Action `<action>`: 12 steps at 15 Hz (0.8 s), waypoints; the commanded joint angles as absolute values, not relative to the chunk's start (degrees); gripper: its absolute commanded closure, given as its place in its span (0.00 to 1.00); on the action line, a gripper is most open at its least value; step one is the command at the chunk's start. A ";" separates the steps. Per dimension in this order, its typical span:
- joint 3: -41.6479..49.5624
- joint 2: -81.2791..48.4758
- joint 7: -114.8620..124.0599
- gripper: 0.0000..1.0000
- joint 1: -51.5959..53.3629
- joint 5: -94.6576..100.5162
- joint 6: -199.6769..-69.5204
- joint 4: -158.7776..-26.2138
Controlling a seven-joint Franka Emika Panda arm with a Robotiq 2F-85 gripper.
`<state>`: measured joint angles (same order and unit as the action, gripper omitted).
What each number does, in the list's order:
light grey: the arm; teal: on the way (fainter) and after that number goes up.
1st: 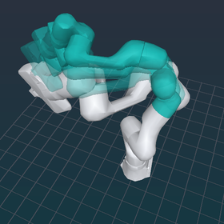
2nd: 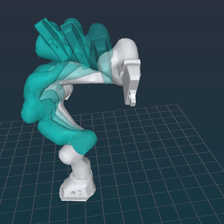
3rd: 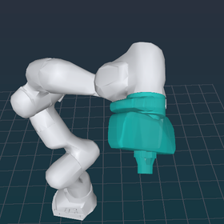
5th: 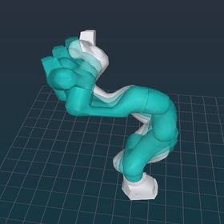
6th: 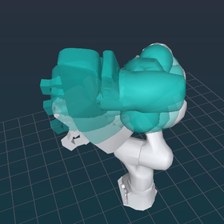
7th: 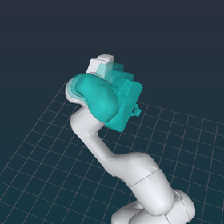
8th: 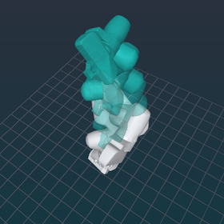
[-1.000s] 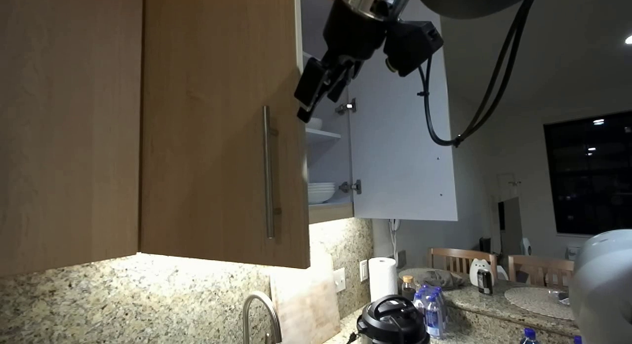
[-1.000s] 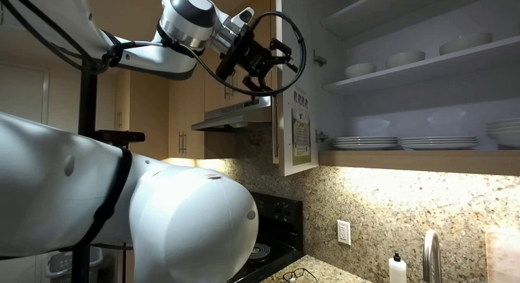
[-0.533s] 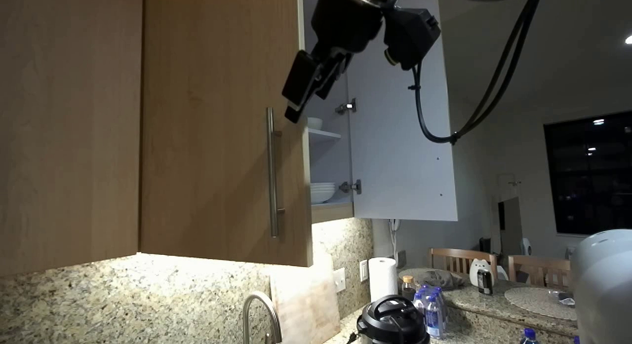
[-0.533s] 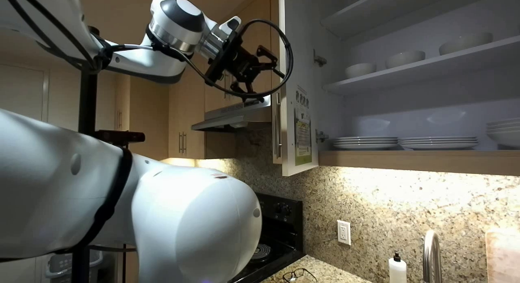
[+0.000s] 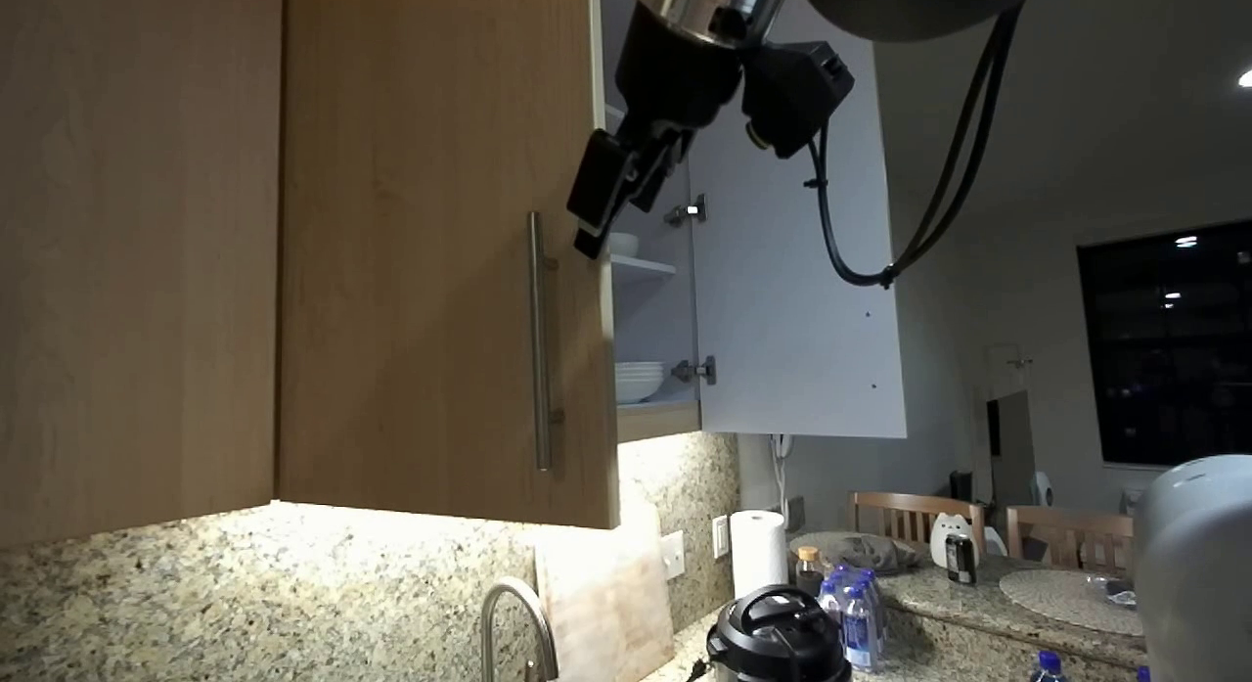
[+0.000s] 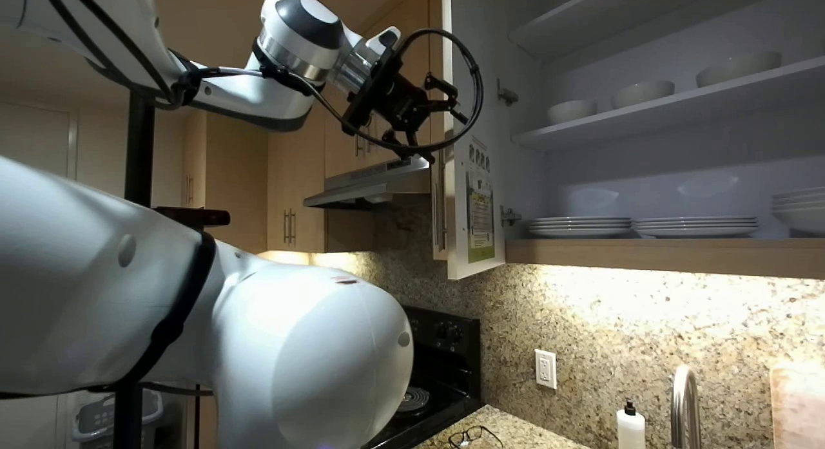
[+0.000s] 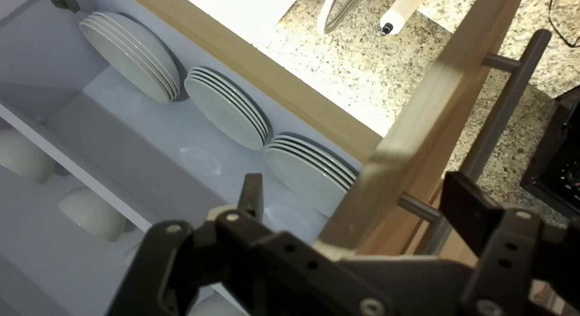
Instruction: Close the top left cabinet door
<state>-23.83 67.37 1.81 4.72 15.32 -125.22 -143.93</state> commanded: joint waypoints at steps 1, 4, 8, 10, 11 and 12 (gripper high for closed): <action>-21.50 63.16 1.03 0.00 3.81 17.30 -125.16 -141.12; -20.18 61.75 1.17 0.00 3.51 17.58 -125.02 -140.01; -17.72 60.83 1.45 0.00 3.14 17.53 -124.95 -139.43; -16.35 60.97 1.65 0.00 2.96 17.34 -125.07 -139.60; -15.66 60.98 1.72 0.00 2.82 17.25 -125.03 -139.63; -14.94 61.16 1.88 0.00 2.61 17.17 -125.08 -139.75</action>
